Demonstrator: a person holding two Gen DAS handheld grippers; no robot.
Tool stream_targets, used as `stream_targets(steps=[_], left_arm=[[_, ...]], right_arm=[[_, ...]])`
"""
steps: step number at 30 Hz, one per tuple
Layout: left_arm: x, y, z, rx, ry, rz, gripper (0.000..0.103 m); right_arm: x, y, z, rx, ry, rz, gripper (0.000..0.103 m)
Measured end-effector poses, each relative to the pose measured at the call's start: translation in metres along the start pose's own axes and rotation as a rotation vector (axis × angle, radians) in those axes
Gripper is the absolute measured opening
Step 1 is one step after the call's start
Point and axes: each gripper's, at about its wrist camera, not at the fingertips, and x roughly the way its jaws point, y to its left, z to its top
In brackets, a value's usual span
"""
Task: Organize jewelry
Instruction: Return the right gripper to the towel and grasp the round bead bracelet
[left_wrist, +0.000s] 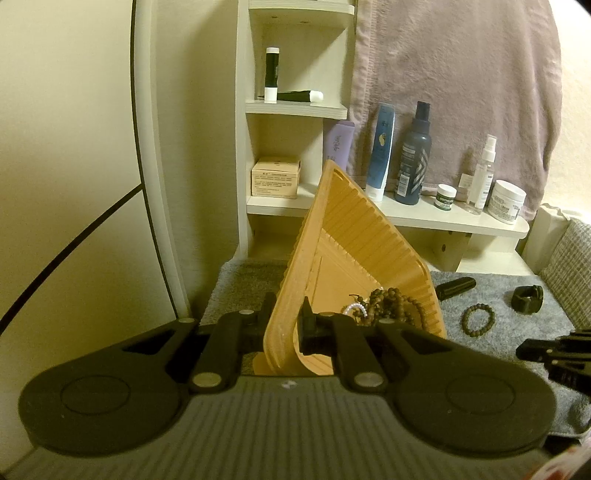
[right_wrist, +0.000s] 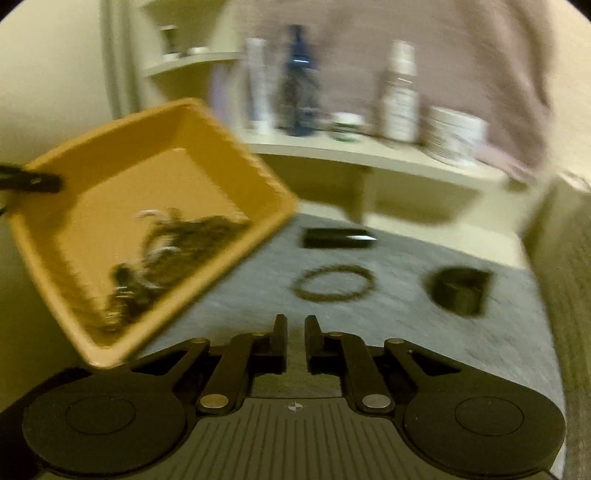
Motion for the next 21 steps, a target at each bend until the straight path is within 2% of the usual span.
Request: stream_targets(steps=[4, 8, 16, 21], left_arm=[[0.000, -0.001, 0.000, 0.002, 0.001, 0.000, 0.009], [0.001, 0.000, 0.000, 0.002, 0.005, 0.003, 0.009], [0.001, -0.001, 0.001, 0.007, 0.007, 0.005, 0.009], [0.001, -0.001, 0.001, 0.006, 0.009, 0.004, 0.009]], right_arm=[[0.003, -0.015, 0.006, 0.034, -0.012, -0.066, 0.010], [0.014, -0.020, 0.016, 0.020, -0.015, -0.093, 0.011], [0.049, -0.026, 0.030, -0.034, 0.004, -0.117, 0.019], [0.068, -0.031, 0.037, -0.048, 0.016, -0.114, 0.020]])
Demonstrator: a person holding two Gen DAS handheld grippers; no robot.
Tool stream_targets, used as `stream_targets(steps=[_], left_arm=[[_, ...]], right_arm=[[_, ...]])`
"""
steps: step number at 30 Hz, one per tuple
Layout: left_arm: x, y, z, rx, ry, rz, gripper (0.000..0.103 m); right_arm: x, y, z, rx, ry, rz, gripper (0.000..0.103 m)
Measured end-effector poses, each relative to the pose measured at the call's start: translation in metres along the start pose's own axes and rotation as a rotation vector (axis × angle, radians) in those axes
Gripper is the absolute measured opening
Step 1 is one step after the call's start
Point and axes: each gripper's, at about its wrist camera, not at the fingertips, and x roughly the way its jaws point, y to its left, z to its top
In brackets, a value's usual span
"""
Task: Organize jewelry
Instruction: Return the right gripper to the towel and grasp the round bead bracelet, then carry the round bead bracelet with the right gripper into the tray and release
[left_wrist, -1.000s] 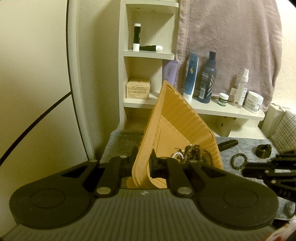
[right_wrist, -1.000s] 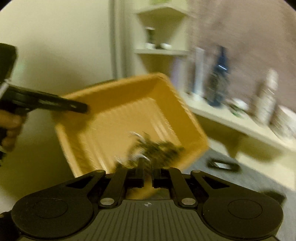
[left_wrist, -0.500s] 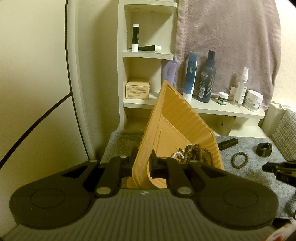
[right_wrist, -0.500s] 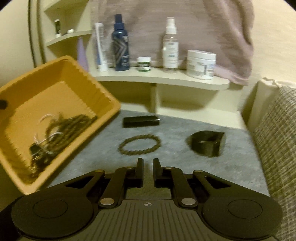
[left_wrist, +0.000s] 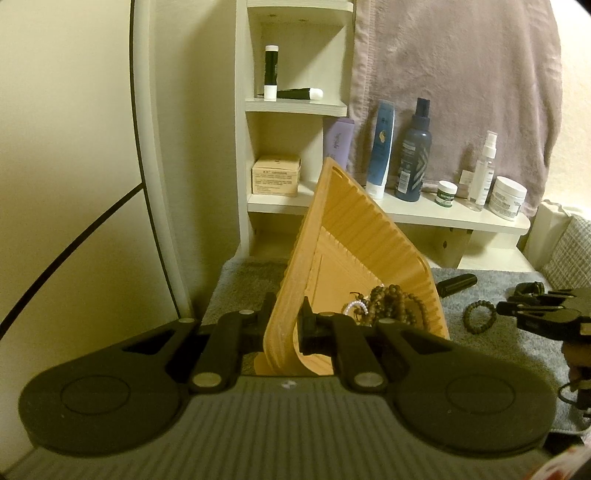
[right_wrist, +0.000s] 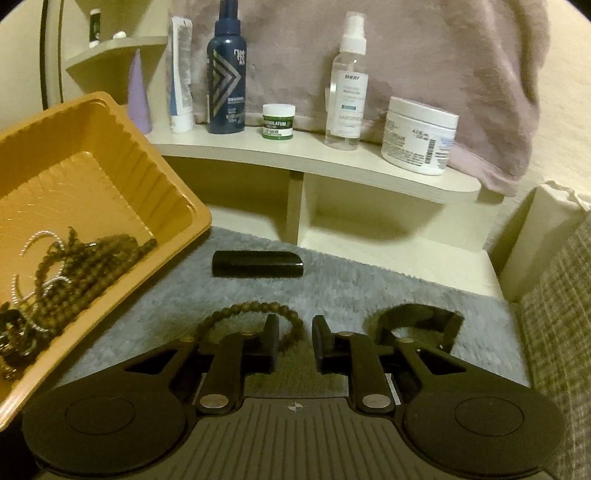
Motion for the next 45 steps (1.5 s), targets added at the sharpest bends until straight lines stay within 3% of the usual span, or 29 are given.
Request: stream_targets(steps=[10, 15, 33, 40, 45], left_arm=[[0.000, 0.001, -0.002, -0.004, 0.003, 0.003, 0.009], [0.000, 0.001, -0.002, -0.007, 0.004, 0.004, 0.009], [0.000, 0.001, -0.001, -0.009, 0.003, 0.001, 0.009], [-0.001, 0.001, -0.001, -0.008, 0.002, 0.000, 0.009], [-0.001, 0.001, -0.001, -0.008, 0.001, 0.001, 0.009]], right_arm=[[0.025, -0.004, 0.000, -0.041, 0.045, 0.003, 0.019], [0.021, -0.001, 0.000, -0.059, 0.032, 0.009, 0.006], [-0.060, 0.021, 0.009, -0.238, -0.151, -0.044, 0.006], [-0.085, 0.033, 0.020, -0.276, -0.203, 0.001, 0.006], [-0.098, 0.051, 0.031, -0.277, -0.235, 0.089, 0.006]])
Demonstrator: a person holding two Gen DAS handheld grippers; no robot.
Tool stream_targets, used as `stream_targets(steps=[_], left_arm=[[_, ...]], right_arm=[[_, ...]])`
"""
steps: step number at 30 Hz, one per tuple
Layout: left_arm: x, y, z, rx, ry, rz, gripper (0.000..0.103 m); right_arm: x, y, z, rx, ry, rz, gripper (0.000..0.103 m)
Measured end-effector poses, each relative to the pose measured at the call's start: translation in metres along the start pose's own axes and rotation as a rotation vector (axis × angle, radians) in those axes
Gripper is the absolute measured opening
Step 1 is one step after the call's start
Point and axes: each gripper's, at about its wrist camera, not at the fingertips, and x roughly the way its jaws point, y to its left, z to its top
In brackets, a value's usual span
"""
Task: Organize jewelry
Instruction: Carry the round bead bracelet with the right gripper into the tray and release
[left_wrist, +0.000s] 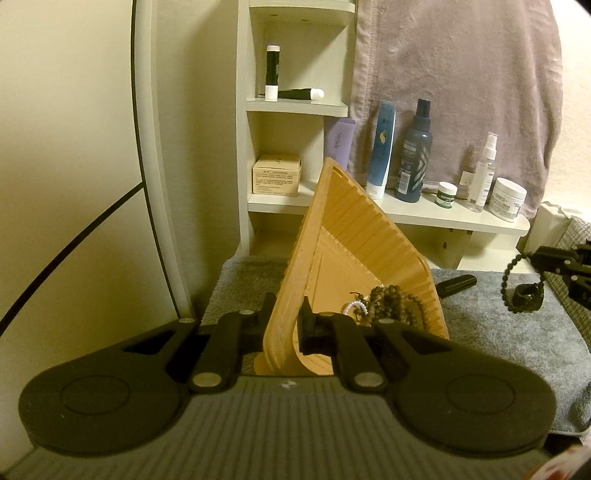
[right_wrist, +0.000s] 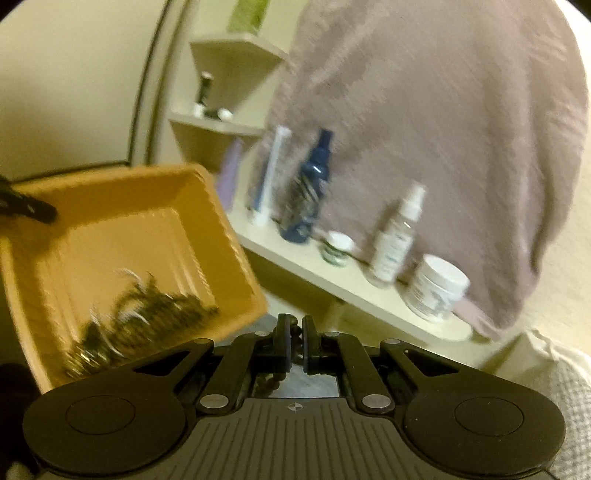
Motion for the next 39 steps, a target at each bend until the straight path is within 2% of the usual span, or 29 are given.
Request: stream_targets(steps=[9, 16, 32, 33, 35, 36, 39], left_arm=[[0.000, 0.000, 0.001, -0.004, 0.001, -0.002, 0.009], [-0.001, 0.000, 0.001, -0.006, 0.001, -0.004, 0.009], [0.001, 0.003, -0.001, -0.017, 0.000, -0.005, 0.009], [0.001, 0.003, -0.001, -0.018, 0.000, -0.005, 0.009], [0.001, 0.003, -0.001, -0.016, 0.000, -0.004, 0.009], [0.001, 0.003, 0.000, -0.016, 0.000, -0.004, 0.009], [0.001, 0.003, 0.000, -0.016, 0.000, -0.004, 0.009]], right_arm=[[-0.003, 0.047, 0.029, -0.011, -0.046, 0.252, 0.006], [0.005, 0.082, 0.034, -0.049, -0.033, 0.374, 0.006], [0.034, 0.091, 0.016, -0.011, 0.074, 0.458, 0.007], [0.035, 0.091, 0.015, -0.005, 0.078, 0.454, 0.008], [0.034, 0.088, 0.014, 0.014, 0.073, 0.443, 0.027], [0.033, 0.085, 0.013, 0.030, 0.067, 0.437, 0.031], [0.025, 0.073, 0.012, 0.079, 0.047, 0.393, 0.035]])
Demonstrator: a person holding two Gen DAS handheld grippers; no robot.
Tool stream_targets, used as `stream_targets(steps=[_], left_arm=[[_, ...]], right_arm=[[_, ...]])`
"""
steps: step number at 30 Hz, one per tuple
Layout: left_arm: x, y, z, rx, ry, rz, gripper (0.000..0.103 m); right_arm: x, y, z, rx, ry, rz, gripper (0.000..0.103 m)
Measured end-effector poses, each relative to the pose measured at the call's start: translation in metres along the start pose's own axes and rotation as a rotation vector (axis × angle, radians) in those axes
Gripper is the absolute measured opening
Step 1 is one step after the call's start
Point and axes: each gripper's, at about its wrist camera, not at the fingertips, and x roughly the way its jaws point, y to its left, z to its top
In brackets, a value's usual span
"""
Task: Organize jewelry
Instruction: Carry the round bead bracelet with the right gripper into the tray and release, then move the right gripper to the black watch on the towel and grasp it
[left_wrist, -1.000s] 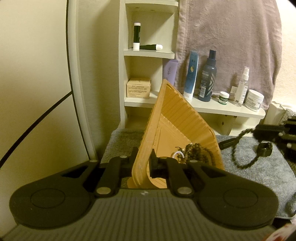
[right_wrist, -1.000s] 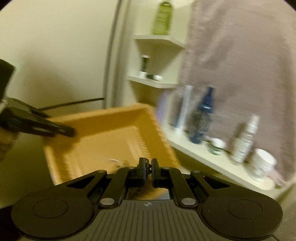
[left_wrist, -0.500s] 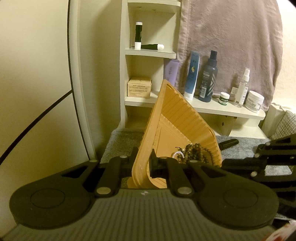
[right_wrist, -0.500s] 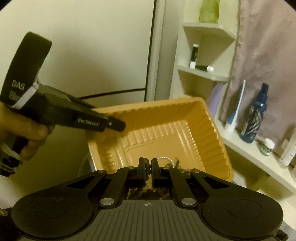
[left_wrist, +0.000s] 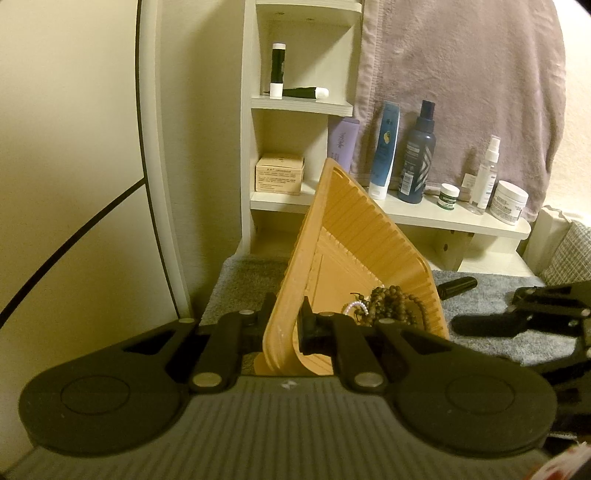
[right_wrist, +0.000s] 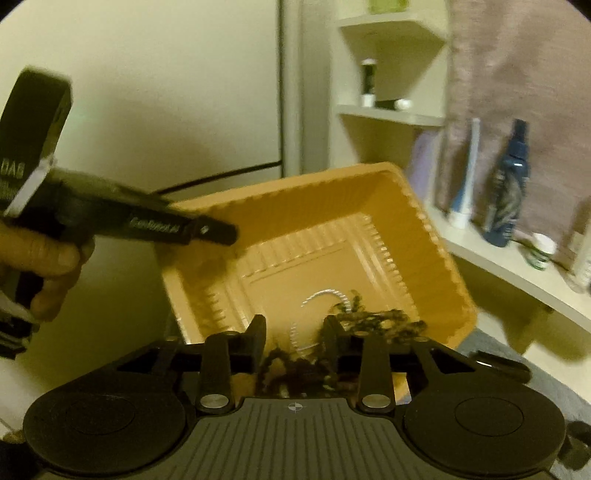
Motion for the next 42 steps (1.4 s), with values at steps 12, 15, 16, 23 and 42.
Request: stream_targets(steps=[12, 15, 16, 23, 42], left_arm=[[0.000, -0.001, -0.001, 0.004, -0.003, 0.001, 0.009], [0.000, 0.000, -0.001, 0.005, -0.003, 0.001, 0.009], [0.000, 0.000, -0.001, 0.005, -0.003, 0.001, 0.009], [-0.001, -0.002, 0.000, 0.008, -0.004, 0.003, 0.009], [-0.002, -0.004, 0.002, 0.018, 0.003, 0.009, 0.009]], right_arm=[[-0.061, -0.051, -0.038, 0.164, -0.031, -0.404, 0.045], [-0.075, -0.070, -0.055, 0.232, -0.010, -0.508, 0.049], [-0.080, -0.077, -0.061, 0.255, -0.005, -0.539, 0.050], [-0.101, -0.112, -0.088, 0.334, 0.024, -0.664, 0.052], [-0.058, -0.181, -0.106, 0.125, 0.179, -0.542, 0.065]])
